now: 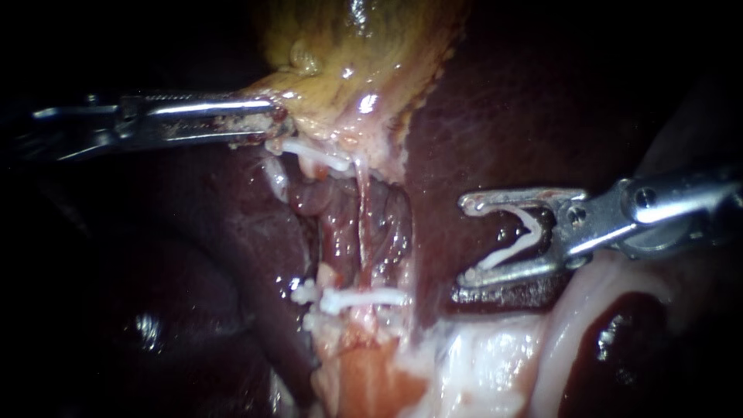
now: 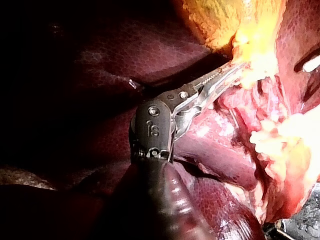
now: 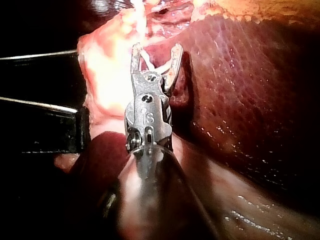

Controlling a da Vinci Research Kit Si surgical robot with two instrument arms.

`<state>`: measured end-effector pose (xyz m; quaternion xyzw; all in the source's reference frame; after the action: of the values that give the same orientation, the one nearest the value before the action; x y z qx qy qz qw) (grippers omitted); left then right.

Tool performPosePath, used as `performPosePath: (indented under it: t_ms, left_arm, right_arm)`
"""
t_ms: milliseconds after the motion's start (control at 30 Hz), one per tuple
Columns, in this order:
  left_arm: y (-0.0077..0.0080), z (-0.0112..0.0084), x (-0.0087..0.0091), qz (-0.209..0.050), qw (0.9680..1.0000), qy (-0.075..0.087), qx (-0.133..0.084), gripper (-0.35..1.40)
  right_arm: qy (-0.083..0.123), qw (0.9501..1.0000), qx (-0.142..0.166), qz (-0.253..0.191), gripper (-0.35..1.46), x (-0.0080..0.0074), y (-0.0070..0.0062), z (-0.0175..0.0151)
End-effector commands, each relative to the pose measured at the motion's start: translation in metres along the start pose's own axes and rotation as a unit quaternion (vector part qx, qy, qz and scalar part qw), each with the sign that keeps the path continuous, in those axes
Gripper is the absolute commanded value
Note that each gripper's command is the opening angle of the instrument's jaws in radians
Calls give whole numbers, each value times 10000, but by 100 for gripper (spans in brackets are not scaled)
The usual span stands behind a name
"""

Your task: Clipping second clip right tube

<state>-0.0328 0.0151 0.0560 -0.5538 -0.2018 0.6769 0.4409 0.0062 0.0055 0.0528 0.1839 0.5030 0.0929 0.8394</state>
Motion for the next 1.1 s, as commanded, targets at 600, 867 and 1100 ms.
performPosePath:
  t_ms: [600, 867, 1100]
  left_arm:
    - [8, -69, 64, -172, 9997, 170, 49, -35]
    - [12, -66, 61, -164, 9997, 181, 73, -35]
    - [14, -66, 61, -165, 9996, 187, 93, -35]
  right_arm:
    - [-1, 10000, 10, 26, 50, 6, 3, -1]
    - [0, 9995, 84, 310, 50, 28, 12, 18]
    - [-15, 9961, 286, 838, 50, 42, 16, 53]
